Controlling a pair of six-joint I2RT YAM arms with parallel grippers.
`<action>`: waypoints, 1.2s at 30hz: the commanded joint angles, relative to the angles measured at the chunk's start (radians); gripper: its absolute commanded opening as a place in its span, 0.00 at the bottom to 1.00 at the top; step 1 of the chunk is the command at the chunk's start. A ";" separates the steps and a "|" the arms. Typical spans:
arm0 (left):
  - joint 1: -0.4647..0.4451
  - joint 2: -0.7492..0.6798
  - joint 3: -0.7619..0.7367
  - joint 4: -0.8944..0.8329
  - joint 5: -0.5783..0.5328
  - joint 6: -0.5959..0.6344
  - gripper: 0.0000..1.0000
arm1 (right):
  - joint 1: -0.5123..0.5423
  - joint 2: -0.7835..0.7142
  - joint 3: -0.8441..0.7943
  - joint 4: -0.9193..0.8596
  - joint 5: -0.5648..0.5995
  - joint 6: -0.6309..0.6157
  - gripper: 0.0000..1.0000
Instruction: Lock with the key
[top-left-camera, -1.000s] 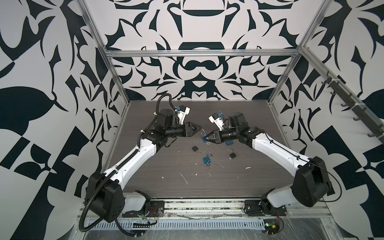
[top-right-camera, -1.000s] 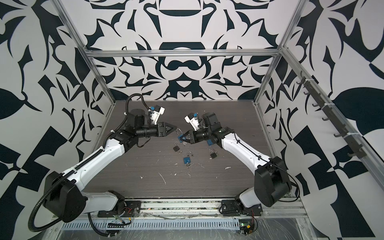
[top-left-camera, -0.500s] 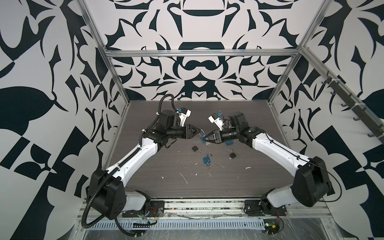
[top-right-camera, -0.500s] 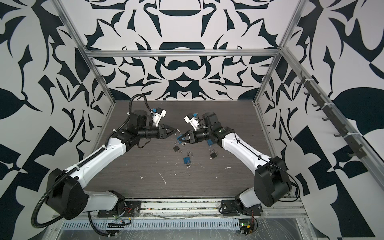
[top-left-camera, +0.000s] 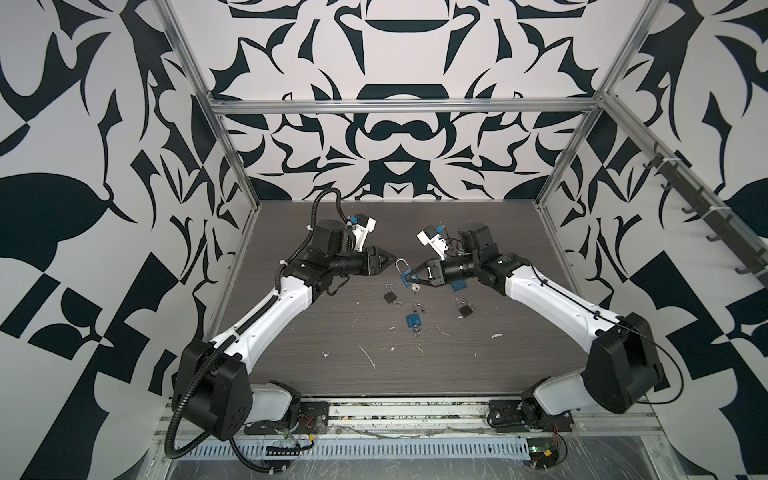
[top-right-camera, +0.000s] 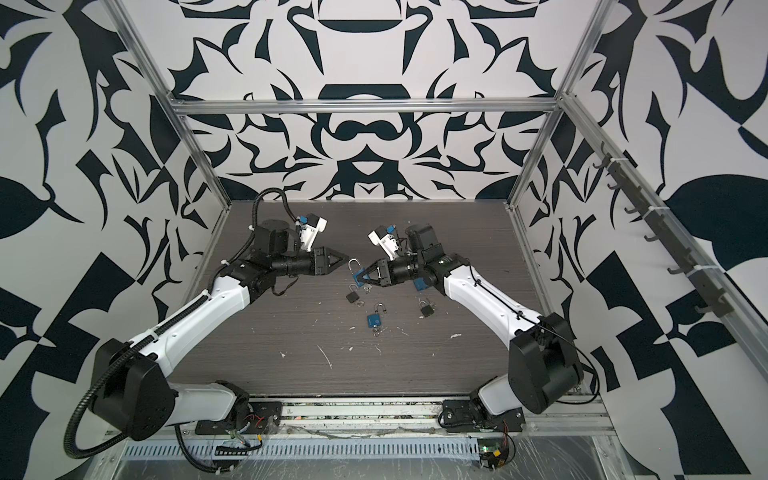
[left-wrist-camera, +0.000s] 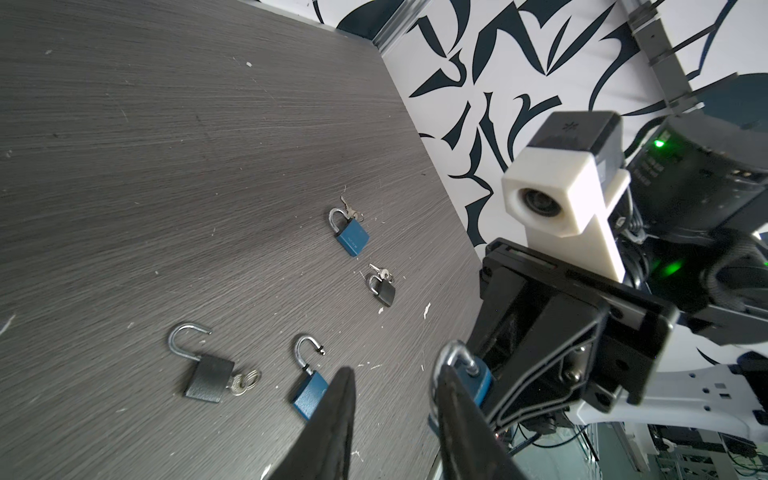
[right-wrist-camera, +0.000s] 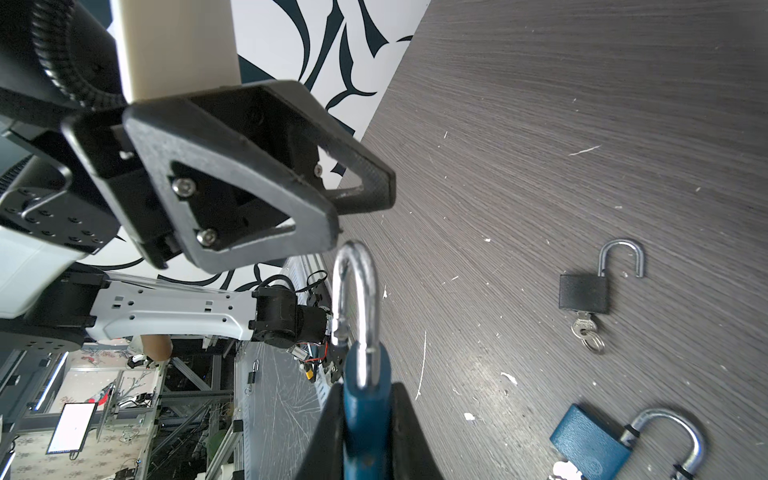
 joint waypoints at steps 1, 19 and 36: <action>0.007 -0.024 -0.017 0.068 0.070 -0.024 0.39 | -0.007 -0.032 0.024 0.063 -0.048 0.007 0.00; 0.007 0.021 -0.018 0.123 0.164 -0.058 0.35 | -0.006 -0.028 0.023 0.088 -0.064 0.029 0.00; 0.008 0.042 -0.017 0.131 0.177 -0.064 0.27 | -0.006 -0.034 0.025 0.108 -0.075 0.048 0.00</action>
